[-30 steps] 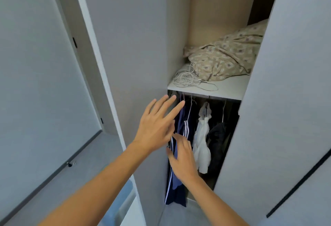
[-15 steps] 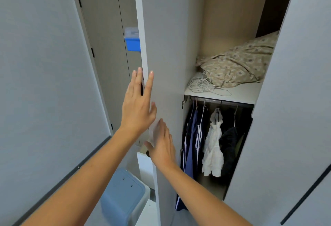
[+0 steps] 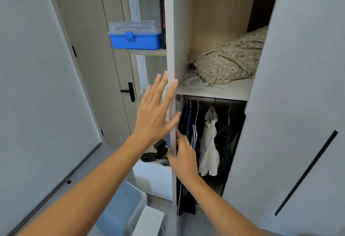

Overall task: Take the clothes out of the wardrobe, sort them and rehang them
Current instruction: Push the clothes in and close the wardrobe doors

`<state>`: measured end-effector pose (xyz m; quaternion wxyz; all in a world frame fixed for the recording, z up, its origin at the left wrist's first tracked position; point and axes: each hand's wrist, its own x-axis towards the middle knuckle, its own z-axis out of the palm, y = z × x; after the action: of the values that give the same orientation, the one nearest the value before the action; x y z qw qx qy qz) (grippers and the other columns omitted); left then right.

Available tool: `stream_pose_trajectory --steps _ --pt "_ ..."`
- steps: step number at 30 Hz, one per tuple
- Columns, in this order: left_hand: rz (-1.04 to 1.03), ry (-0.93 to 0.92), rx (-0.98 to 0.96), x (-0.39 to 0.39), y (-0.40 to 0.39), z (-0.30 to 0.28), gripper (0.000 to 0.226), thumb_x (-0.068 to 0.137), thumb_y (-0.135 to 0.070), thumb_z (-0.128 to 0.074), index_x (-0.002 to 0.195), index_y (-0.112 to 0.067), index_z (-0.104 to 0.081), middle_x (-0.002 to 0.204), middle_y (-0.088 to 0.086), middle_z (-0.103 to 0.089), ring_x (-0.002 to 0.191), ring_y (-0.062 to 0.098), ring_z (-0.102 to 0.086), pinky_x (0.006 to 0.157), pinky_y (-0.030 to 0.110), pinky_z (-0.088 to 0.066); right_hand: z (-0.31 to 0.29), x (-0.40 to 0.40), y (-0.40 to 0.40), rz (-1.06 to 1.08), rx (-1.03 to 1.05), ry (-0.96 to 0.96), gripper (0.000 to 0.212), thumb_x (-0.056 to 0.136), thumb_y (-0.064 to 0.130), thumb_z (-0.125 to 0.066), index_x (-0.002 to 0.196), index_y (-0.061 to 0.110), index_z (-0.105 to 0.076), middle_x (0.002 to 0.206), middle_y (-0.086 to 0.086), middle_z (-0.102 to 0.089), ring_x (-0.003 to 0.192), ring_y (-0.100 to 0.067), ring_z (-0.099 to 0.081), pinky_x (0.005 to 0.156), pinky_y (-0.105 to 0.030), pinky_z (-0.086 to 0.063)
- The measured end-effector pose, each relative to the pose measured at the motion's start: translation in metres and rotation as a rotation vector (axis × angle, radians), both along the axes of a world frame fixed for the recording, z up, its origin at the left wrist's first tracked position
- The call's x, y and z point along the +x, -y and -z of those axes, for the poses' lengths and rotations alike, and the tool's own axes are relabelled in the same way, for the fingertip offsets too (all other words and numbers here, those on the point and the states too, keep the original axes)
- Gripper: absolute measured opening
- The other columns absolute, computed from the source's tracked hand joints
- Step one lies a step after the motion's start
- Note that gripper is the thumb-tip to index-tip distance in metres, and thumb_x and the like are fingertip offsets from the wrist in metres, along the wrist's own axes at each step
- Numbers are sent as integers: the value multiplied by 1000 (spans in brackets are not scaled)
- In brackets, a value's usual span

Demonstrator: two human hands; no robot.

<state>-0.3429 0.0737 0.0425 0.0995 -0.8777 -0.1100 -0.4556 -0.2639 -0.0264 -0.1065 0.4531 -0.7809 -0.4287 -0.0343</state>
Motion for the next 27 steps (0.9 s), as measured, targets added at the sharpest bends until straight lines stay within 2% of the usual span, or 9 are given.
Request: stream_pose_trajectory --steps 3,5,9,11,15,23,27 --pt "136 -34 8 35 15 -5 87 96 -52 -67 166 -19 -27 175 15 -10 163 31 -6 126 59 -24 5 31 31 17 59 -58 53 96 19 -65 145 30 -47 123 9 -61 102 -15 -66 83 -40 -58" --pt "201 -69 18 62 25 -9 85 96 -54 -67 165 -22 -30 175 16 -10 163 32 -6 124 62 -25 7 56 51 48 67 -78 35 98 20 -64 131 25 -55 111 8 -66 95 -10 -66 78 -38 -59" --pt "241 -172 40 124 50 -11 86 96 -60 -63 167 -30 -25 176 14 -3 163 34 -3 123 66 -27 2 112 85 174 53 -127 11 100 19 -65 106 19 -56 88 5 -67 75 -9 -66 68 -33 -58" --pt "206 -207 60 160 62 -11 91 93 -64 -64 167 -35 -19 176 12 1 163 35 0 124 66 -26 -4 147 96 247 30 -132 14 99 17 -67 95 17 -53 80 2 -64 71 -13 -64 66 -37 -57" --pt "95 -218 82 226 78 -11 101 86 -66 -72 166 -40 -16 177 11 0 162 37 -4 121 67 -29 -16 215 104 291 -69 -154 16 97 15 -68 91 10 -54 80 -8 -65 72 -25 -64 71 -44 -58" --pt "-10 -196 73 309 80 -10 109 81 -62 -79 166 -41 -15 176 11 -5 161 40 -11 117 71 -33 -17 305 97 334 -156 -49 19 97 25 -69 91 12 -57 77 -3 -64 70 -26 -64 66 -41 -57" --pt "-64 -178 77 341 75 -8 110 81 -61 -80 166 -42 -12 177 9 -5 161 39 -11 115 71 -34 -19 331 94 406 -151 17 30 93 35 -72 108 15 -55 93 0 -66 79 -23 -63 66 -38 -54"
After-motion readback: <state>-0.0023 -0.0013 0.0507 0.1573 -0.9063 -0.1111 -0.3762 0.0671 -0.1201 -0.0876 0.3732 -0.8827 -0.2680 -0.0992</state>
